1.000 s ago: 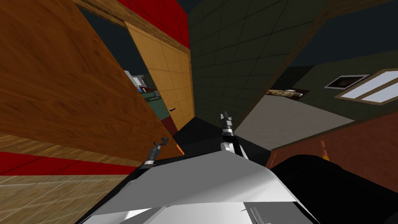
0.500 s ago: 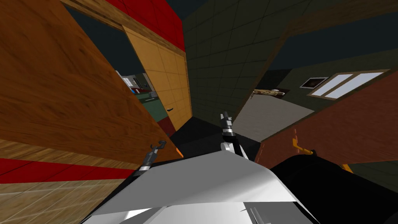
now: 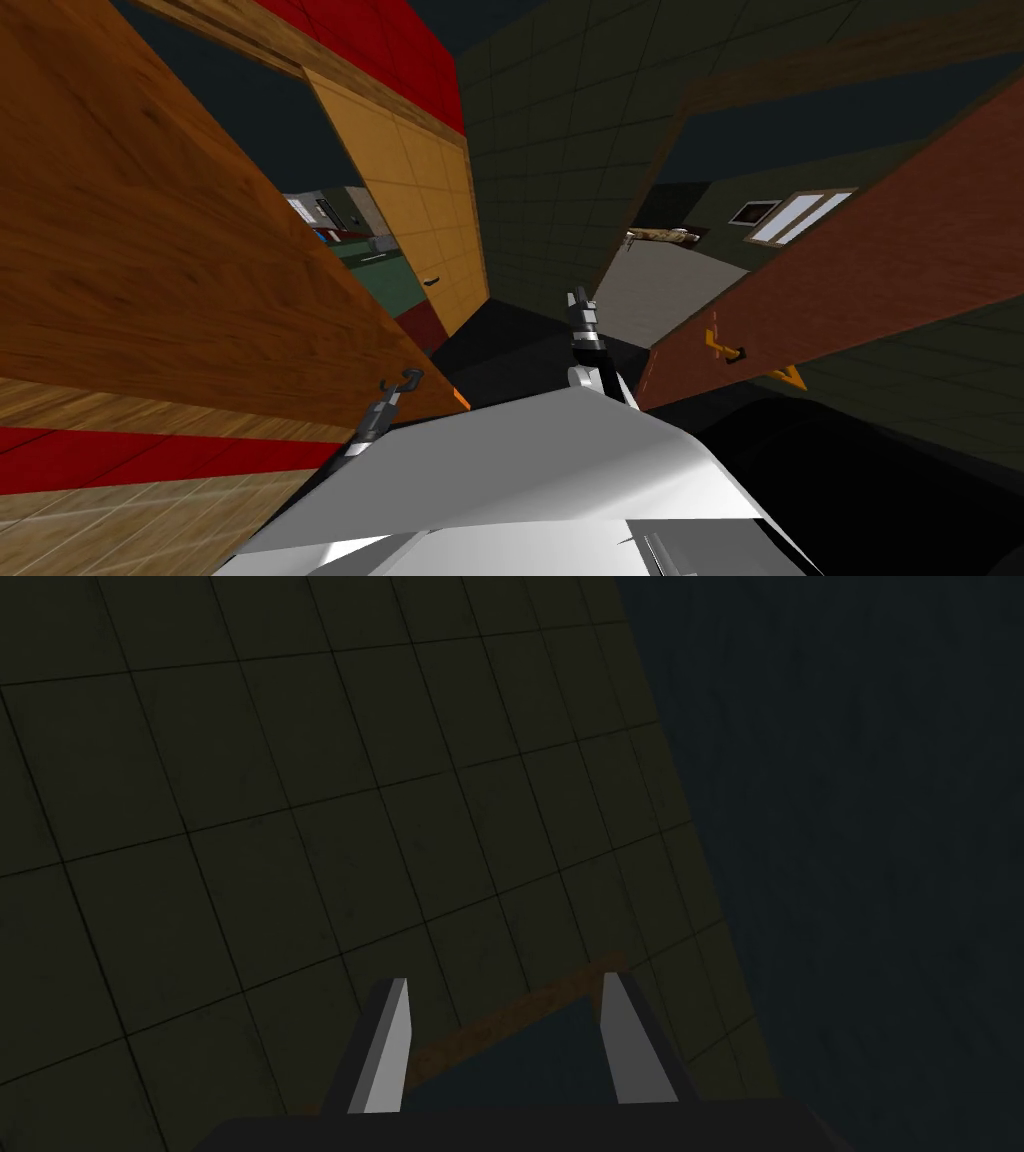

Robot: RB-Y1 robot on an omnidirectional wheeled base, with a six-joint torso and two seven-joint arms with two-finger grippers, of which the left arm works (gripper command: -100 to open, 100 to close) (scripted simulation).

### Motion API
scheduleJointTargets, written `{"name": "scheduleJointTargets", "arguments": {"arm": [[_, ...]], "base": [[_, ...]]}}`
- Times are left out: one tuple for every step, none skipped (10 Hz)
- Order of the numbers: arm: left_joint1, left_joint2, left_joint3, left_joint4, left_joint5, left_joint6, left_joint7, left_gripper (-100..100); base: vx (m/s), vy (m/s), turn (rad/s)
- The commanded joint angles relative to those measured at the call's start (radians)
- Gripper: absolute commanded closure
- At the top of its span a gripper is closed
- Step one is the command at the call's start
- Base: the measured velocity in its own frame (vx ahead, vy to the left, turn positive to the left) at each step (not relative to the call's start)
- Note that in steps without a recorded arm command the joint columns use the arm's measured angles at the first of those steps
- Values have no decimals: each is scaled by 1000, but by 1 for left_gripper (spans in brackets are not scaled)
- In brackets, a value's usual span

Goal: Pull the door open

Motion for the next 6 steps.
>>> {"name": "scheduleJointTargets", "arguments": {"arm": [[2, 4, 0, 24, 0, -32, 3, 100], [2, 4, 0, 24, 0, -32, 3, 100], [12, 3, 2, 1, 0, -13, 3, 100], [11, 4, 2, 12, -1, -22, 3, 100], [11, 5, 2, 14, -1, -24, 3, 100], [11, 5, 3, 17, -1, -28, 4, 100]], "base": [[-86, 32, -89], [-63, 18, -47], [-20, 8, -4], [-98, 33, -157], [-160, 43, -174], [-199, 47, -150]]}}
